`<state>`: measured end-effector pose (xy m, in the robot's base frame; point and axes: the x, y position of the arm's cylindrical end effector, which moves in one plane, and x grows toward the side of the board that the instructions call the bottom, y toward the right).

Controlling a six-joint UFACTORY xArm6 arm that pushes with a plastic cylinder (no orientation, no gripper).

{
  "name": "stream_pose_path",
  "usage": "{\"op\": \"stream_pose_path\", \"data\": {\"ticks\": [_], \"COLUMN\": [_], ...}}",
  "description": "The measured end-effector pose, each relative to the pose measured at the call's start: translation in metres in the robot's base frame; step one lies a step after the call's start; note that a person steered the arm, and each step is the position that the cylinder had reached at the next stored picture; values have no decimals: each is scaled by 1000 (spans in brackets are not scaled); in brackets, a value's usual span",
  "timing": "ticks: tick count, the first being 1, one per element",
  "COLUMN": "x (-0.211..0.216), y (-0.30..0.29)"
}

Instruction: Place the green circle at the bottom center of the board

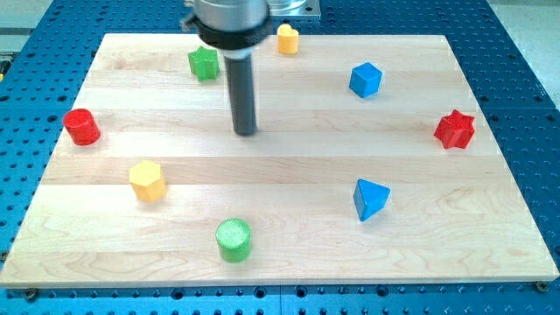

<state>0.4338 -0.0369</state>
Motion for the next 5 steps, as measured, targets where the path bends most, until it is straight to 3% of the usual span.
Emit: {"op": "stream_pose_path", "data": {"ticks": [1,3,5], "x": [74,144,152], "y": [-31,-49,-5]}}
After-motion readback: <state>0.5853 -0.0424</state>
